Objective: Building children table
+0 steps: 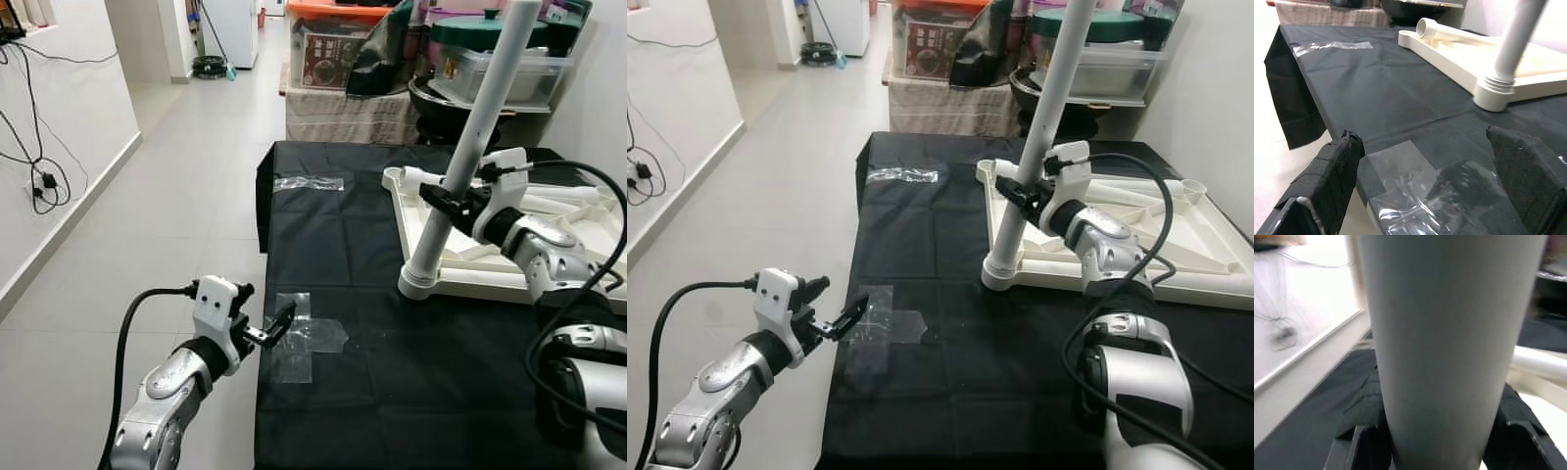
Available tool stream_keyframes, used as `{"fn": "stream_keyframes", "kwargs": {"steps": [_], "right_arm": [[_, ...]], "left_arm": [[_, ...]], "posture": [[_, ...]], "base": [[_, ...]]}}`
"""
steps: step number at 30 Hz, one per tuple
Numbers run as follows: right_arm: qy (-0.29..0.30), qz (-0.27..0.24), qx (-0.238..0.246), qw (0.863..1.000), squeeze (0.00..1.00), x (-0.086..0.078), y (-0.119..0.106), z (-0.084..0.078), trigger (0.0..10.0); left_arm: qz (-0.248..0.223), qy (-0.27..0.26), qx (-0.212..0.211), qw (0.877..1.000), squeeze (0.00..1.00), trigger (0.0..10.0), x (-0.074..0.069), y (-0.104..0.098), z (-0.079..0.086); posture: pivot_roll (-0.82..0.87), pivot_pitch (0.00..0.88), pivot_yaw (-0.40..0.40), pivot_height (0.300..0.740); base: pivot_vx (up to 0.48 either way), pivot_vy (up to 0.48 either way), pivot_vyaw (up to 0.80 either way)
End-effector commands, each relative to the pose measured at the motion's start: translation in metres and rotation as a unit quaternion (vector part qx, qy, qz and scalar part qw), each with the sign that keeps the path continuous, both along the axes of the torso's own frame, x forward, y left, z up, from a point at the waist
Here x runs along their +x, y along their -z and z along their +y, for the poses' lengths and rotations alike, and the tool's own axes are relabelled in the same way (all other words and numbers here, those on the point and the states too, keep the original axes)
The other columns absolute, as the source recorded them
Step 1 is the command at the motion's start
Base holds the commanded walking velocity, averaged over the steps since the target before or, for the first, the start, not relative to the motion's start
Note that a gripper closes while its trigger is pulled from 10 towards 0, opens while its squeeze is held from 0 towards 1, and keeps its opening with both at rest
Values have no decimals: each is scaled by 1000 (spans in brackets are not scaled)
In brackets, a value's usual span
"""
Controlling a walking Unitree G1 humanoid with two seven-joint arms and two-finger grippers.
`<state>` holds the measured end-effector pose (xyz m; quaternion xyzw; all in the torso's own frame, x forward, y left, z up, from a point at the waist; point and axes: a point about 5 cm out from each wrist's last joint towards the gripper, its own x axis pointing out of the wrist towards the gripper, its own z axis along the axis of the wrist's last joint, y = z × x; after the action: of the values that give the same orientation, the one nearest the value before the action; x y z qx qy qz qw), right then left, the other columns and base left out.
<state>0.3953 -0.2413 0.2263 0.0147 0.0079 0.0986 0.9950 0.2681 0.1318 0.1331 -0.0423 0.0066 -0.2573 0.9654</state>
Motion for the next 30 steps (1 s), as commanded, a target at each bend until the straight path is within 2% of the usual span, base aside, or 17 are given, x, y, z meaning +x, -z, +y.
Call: {"fn": "stream_keyframes", "kwargs": {"steps": [1,3,5,6,8,10,11,12,13,14,15,17,20,21,24,29,30], "right_arm": [[233,13,-10,972,0,-4,6,-29,0],[233,13,-10,972,0,-4,6,-29,0],[365,11,-2,931,0,-15,11,-45,0],[378,18,5,926,0,-19,19,-34,0],[376,22,10,926,0,-21,24,-24,0],[350,35,14,936,0,-25,36,9,0],[350,35,14,936,0,-25,36,9,0],[328,51,23,943,0,-26,43,26,2941],[314,54,39,947,0,-28,46,37,2941],[314,54,39,947,0,-28,46,37,2941],[299,31,56,952,1000,-27,40,45,10000],[288,13,66,955,1000,-23,28,46,10000],[269,40,62,960,1000,-13,20,43,10000],[258,29,52,964,0,-10,15,41,10000],[175,-19,62,982,0,-4,-4,29,10000],[169,-22,65,983,0,-6,-6,29,10000],[89,-26,65,994,0,-3,-9,23,10000]], "left_arm": [[10,3,5,1000,0,10000,-2,4,2],[10,3,5,1000,0,10000,-2,4,2],[11,7,5,1000,0,10000,-2,4,0],[11,9,4,1000,0,10000,-1,4,-2],[11,10,3,1000,0,10000,-1,4,-3],[11,10,3,1000,0,10000,-1,4,-4],[11,10,3,1000,0,10000,-1,4,-4],[12,10,3,1000,0,10000,-1,4,-4],[13,10,3,1000,0,10000,-2,5,-3],[13,10,3,1000,0,10000,-2,5,-3],[13,10,3,1000,0,10000,-2,5,-3],[14,9,3,1000,0,10000,-3,6,-2],[15,8,2,1000,0,10000,-3,6,-2],[16,8,2,1000,0,10000,-3,6,-2],[15,10,0,1000,0,10000,-2,6,-5],[15,10,0,1000,0,10000,-2,6,-5],[15,10,1,1000,0,10000,-2,6,-4]], "posture": [[83,0,-73,740],[83,0,-73,740],[76,0,-70,740],[78,0,-71,740],[77,0,-70,740],[77,0,-70,740],[77,0,-70,740],[77,0,-72,740],[77,0,-72,740],[77,0,-72,740],[79,0,-73,740],[79,0,-74,740],[74,0,-75,740],[69,0,-73,740],[69,0,-75,740],[69,0,-75,740],[68,0,-77,740]], "base": [[0,0,0],[0,0,0],[0,0,0],[0,0,0],[0,0,0],[0,0,0],[0,0,0],[0,0,0],[0,0,0],[0,0,0],[0,0,0],[0,0,0],[0,0,0],[0,0,0],[0,0,0],[0,0,0],[0,0,0]]}}
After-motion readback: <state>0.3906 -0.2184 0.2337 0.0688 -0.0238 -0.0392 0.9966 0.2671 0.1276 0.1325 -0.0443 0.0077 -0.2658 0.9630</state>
